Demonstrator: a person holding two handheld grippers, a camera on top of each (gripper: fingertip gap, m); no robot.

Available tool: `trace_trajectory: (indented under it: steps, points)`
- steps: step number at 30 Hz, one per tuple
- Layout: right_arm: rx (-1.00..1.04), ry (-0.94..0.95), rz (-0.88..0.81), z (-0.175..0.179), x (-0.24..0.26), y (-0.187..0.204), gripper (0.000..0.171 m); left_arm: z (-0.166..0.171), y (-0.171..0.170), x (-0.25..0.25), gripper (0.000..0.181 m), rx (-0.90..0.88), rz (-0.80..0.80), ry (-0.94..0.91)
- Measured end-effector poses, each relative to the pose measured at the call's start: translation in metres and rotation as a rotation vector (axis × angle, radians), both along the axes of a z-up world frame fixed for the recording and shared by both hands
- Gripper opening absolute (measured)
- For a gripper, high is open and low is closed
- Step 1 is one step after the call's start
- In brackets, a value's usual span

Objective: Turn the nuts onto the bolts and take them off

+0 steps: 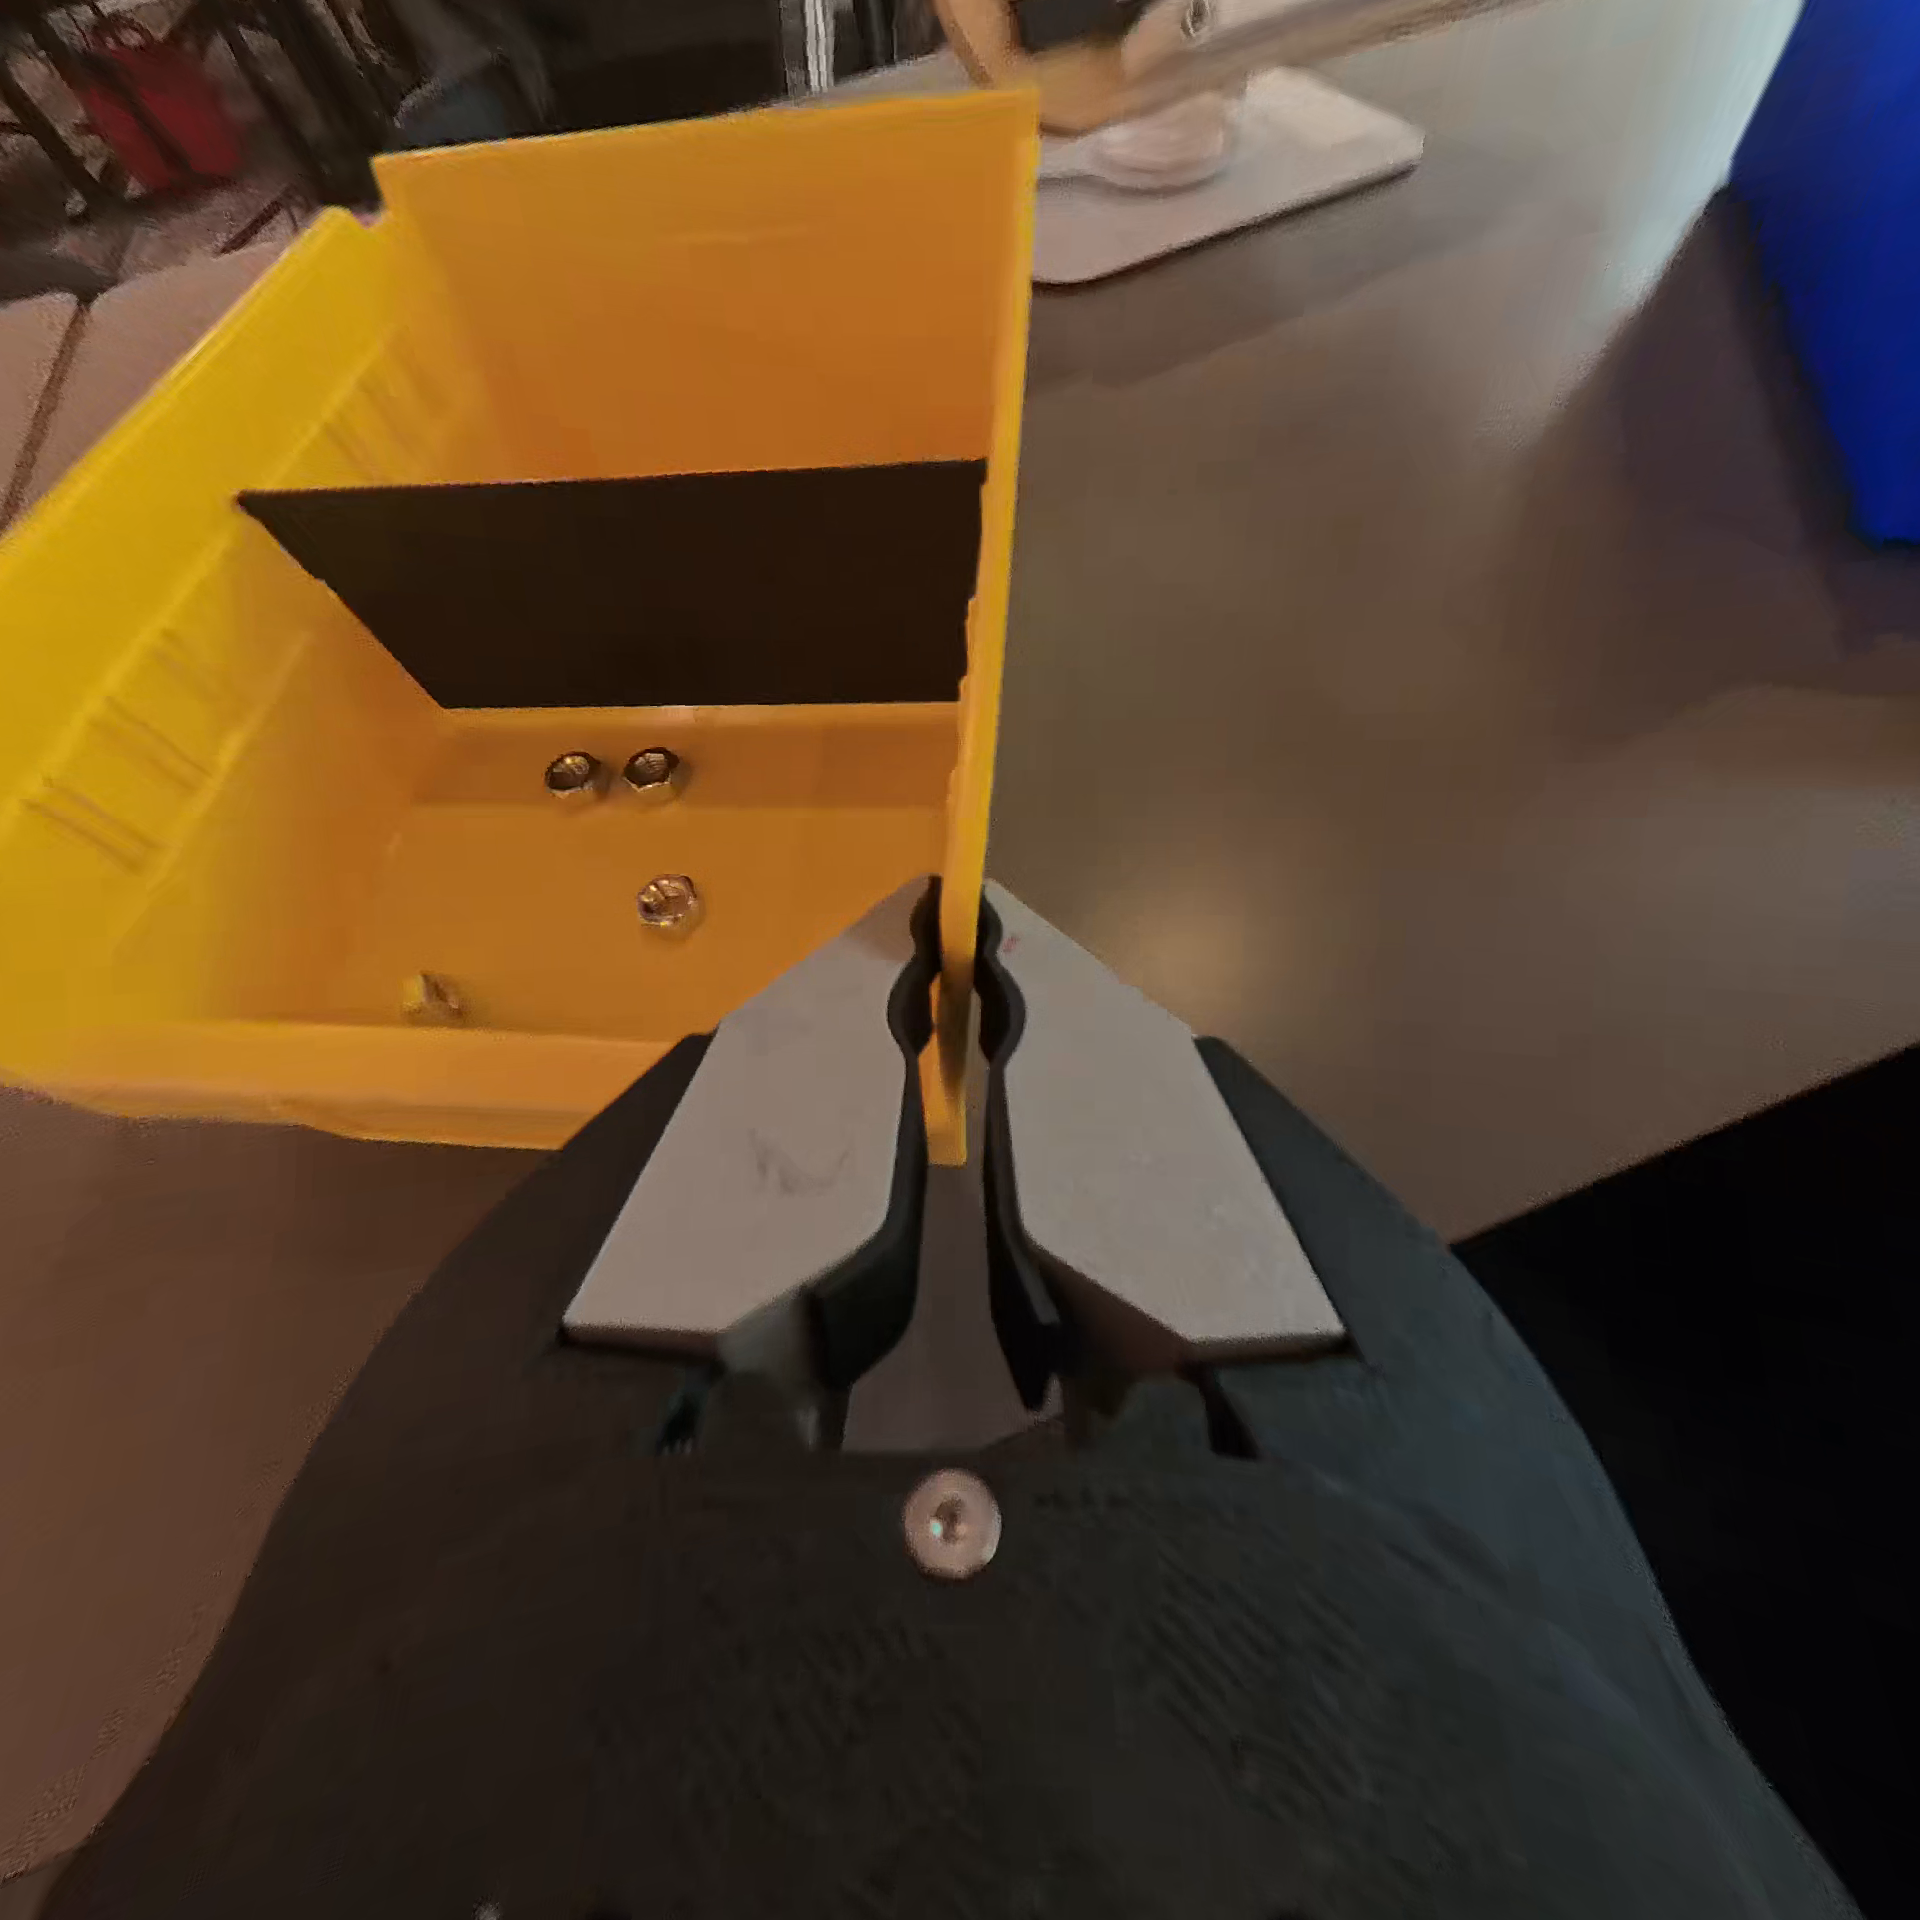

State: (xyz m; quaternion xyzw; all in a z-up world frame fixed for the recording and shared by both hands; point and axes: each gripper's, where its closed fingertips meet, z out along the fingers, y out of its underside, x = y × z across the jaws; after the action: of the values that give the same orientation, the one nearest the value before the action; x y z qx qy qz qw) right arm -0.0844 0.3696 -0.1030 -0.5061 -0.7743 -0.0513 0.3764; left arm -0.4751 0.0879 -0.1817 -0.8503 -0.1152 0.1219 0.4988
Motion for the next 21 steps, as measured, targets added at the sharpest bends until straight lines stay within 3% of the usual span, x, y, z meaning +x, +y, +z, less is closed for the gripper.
trace_trajectory:
  steps: [1, 3, 6, 10, 14, 15, 16, 21]
  points:
    - [-0.134, 0.122, 0.027, 0.006, -0.017, -0.023, 0.036, 0.0, 0.0, -0.004, 0.001, 0.042, 0.002, -0.047]
    - [-0.314, 0.265, 0.025, 0.005, -0.044, -0.054, 0.051, 0.001, -0.003, -0.015, 0.002, 0.077, 0.036, -0.075]
    - [-0.327, 0.408, -0.117, -0.01, -0.077, -0.054, 0.056, 0.002, -0.007, -0.021, 0.003, 0.077, 0.091, -0.044]
    - [-0.481, 0.514, -0.289, -0.048, -0.115, -0.053, 0.076, 0.004, -0.007, -0.018, 0.004, 0.164, 0.193, 0.004]
    - [-0.405, 0.539, -0.508, -0.075, -0.144, -0.018, 0.097, 0.005, 0.036, 0.038, 0.006, 0.185, 0.053, 0.104]
    - [-0.377, 0.543, -0.56, -0.08, -0.15, -0.007, 0.096, 0.004, 0.048, 0.048, 0.01, 0.146, 0.024, 0.13]
    - [-0.374, 0.535, -0.605, -0.086, -0.155, -0.001, 0.081, 0.003, 0.058, 0.055, 0.013, 0.117, 0.003, 0.125]
    - [-0.339, 0.451, -0.568, -0.09, -0.167, 0.004, 0.071, 0.001, 0.083, 0.063, 0.019, 0.074, -0.044, 0.06]
